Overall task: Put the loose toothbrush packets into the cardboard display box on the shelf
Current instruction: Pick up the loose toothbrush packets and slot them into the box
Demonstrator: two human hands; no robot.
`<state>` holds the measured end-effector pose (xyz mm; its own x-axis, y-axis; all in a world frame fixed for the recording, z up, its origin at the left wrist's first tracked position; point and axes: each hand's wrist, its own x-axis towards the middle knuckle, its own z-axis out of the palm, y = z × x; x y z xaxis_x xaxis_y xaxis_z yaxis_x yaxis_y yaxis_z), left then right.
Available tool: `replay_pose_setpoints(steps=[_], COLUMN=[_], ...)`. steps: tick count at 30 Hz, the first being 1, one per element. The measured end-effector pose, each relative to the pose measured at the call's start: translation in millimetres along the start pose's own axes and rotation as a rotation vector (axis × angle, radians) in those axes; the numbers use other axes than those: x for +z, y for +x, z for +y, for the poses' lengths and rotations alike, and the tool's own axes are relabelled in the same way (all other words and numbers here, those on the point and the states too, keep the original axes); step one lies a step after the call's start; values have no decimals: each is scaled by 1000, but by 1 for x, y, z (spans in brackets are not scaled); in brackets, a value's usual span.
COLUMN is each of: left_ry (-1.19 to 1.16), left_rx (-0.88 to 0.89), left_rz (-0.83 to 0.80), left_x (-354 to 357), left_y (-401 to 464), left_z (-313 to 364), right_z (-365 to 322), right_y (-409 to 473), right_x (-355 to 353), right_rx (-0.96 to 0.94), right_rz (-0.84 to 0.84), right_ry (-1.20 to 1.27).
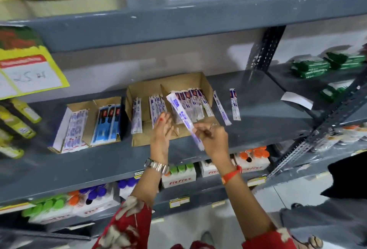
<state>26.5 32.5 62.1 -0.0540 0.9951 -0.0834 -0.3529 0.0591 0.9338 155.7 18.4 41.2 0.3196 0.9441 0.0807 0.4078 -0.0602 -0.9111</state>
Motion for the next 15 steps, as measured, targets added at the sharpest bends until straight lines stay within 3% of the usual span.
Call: replay_pose_setpoints(steps=[2, 5, 8, 15], left_ry=[-228, -369, -344, -271], left_rx=[-139, -146, -103, -27], left_rz=[-29, -135, -237, -302], left_x=[-5, -15, -22, -33], left_y=[4, 0, -8, -18], left_z=[15, 31, 43, 55], right_z=[-9, -19, -23, -38], right_y=[-10, -21, -27, -37], right_x=[8, 14, 19, 29], right_rx=[-56, -93, -94, -113], right_rz=[-28, -68, -73, -84], right_ry=[29, 78, 104, 128])
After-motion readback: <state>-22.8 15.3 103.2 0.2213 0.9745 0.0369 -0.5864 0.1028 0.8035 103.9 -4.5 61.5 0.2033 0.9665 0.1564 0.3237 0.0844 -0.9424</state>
